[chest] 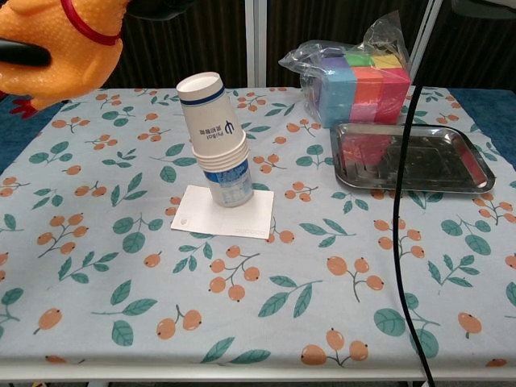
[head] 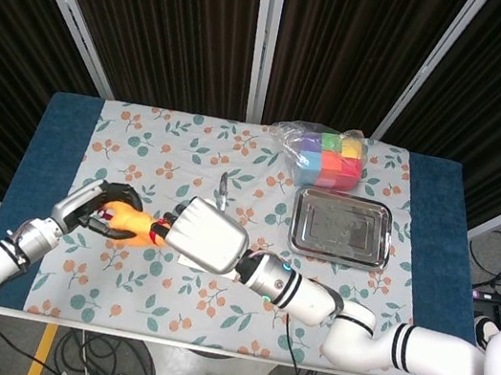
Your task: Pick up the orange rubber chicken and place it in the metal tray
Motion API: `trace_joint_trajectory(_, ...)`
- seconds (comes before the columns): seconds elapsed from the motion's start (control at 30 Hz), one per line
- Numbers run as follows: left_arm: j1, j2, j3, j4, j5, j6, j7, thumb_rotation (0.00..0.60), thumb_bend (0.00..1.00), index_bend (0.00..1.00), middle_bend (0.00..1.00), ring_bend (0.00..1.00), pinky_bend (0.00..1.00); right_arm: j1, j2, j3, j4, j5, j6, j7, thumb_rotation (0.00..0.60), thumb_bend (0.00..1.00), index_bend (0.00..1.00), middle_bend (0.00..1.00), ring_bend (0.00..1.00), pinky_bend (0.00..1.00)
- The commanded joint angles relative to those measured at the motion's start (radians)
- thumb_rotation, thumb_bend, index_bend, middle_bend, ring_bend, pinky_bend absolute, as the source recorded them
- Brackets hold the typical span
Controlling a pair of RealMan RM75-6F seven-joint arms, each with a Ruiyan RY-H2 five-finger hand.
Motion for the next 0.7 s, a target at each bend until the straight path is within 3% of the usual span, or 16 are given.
trace_joint_trajectory(0.03,0.008,0.013,0.015,0.001,0.074,0.014,-0.030,0.600,0.84,0.49,0.62,0.66,0.91,0.002,-0.007,0.009,0.014,0.015,0.000,0.004,0.600,0.39,1.00,0.76,0.74,0.95)
trace_joint_trajectory(0.1,0.006,0.017,0.025,0.009,0.116,0.020,-0.049,0.600,0.81,0.37,0.49,0.52,0.81,0.004,-0.013,0.015,0.025,0.028,-0.003,0.009,0.600,0.39,1.00,0.76,0.74,0.95)
trace_joint_trajectory(0.17,0.004,0.018,0.030,0.015,0.141,0.026,-0.057,0.600,0.80,0.33,0.43,0.45,0.72,0.007,-0.017,0.019,0.035,0.035,-0.005,0.012,0.600,0.39,1.00,0.76,0.74,0.95)
trace_joint_trajectory(0.37,-0.007,0.019,0.028,0.014,0.149,0.021,-0.050,0.600,0.75,0.34,0.40,0.41,0.63,0.011,-0.025,0.015,0.044,0.035,-0.006,0.019,0.600,0.39,1.00,0.76,0.74,0.95)
trace_joint_trajectory(0.43,-0.006,0.013,0.017,0.014,0.120,0.016,-0.021,0.600,0.73,0.46,0.48,0.46,0.64,0.010,-0.024,0.010,0.039,0.027,-0.003,0.023,0.600,0.39,1.00,0.76,0.74,0.95)
trace_joint_trajectory(0.5,-0.005,0.006,0.009,0.010,0.090,0.006,0.012,0.600,0.73,0.60,0.61,0.58,0.68,0.006,-0.020,0.003,0.030,0.013,0.004,0.026,0.600,0.39,1.00,0.76,0.74,0.95)
trace_joint_trajectory(0.7,-0.005,-0.009,-0.021,0.007,0.002,-0.030,0.064,0.600,0.75,0.80,0.87,0.82,0.91,-0.005,-0.004,-0.014,0.004,-0.015,0.017,0.030,0.600,0.39,1.00,0.76,0.74,0.95)
